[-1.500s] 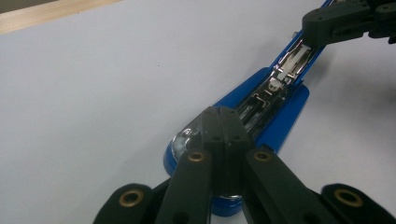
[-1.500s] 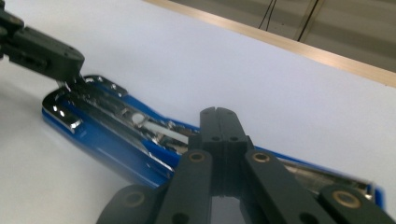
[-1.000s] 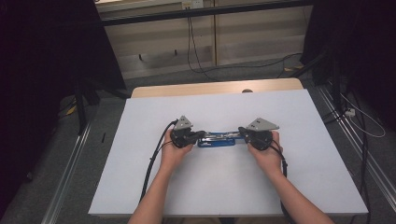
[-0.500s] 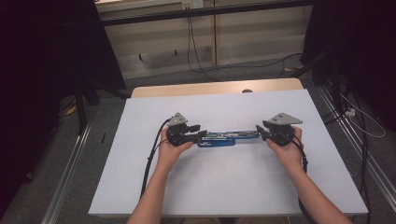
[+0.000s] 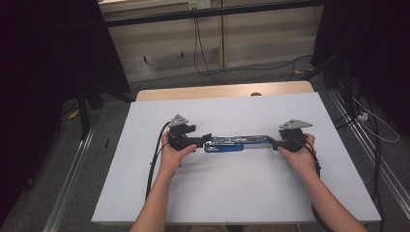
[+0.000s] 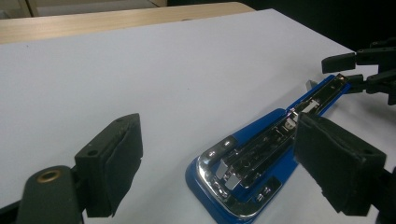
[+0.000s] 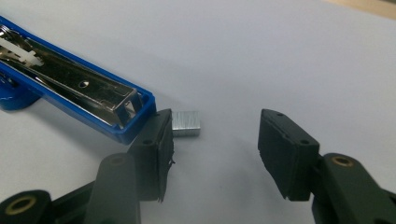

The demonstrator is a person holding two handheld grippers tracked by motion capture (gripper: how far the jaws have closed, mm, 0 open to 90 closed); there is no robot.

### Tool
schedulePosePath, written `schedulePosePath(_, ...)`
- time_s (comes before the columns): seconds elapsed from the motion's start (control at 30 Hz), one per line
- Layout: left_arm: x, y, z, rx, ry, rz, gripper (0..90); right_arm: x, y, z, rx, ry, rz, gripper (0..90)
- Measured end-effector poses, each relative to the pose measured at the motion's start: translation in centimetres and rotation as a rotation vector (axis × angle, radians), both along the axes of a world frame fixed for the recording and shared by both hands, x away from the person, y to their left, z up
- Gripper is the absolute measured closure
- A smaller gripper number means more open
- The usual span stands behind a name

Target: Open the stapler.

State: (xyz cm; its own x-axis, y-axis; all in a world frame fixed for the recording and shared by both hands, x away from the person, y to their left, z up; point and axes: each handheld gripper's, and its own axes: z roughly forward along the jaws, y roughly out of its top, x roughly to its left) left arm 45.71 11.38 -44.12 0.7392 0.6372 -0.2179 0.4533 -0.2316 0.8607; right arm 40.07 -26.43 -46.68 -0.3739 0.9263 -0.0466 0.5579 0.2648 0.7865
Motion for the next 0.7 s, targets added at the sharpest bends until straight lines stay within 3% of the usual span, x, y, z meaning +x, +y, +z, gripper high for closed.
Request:
schedulePosePath(0.13,0.08,-0.07,-0.18,0.013,0.005,0.000,16.2,0.11,-0.25,-0.05,0.021,0.035,0.001,43.3)
schedulePosePath(0.7,0.31,-0.09,-0.64,0.028,0.021,0.005,16.2,0.94,0.10,0.05,0.007,0.028,-0.010,47.2)
